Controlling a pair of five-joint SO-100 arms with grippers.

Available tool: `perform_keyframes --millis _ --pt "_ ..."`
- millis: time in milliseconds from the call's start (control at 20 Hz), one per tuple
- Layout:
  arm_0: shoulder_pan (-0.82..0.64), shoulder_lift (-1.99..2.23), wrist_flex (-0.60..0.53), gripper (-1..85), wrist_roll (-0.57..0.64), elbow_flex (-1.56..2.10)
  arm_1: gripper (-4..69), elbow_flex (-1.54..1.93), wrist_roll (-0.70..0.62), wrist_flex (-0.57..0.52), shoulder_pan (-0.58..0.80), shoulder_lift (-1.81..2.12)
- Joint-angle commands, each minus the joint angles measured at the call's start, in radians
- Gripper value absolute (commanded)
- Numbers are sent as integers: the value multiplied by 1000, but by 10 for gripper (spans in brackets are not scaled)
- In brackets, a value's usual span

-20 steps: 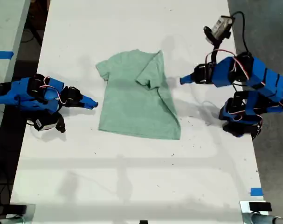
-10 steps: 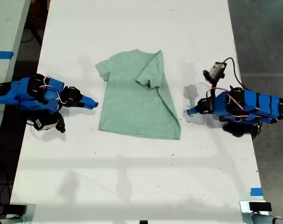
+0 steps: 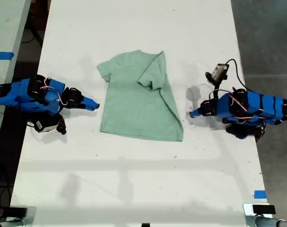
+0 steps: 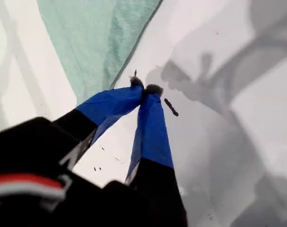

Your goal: Fold t shirt

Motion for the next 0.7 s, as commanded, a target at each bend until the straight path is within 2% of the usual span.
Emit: perform_keyframes --millis 0,650 --pt "6 5 -9 97 5 6 15 54 2 0 -11 14" --pt "6 5 -9 97 5 6 15 57 15 -2 -17 14"
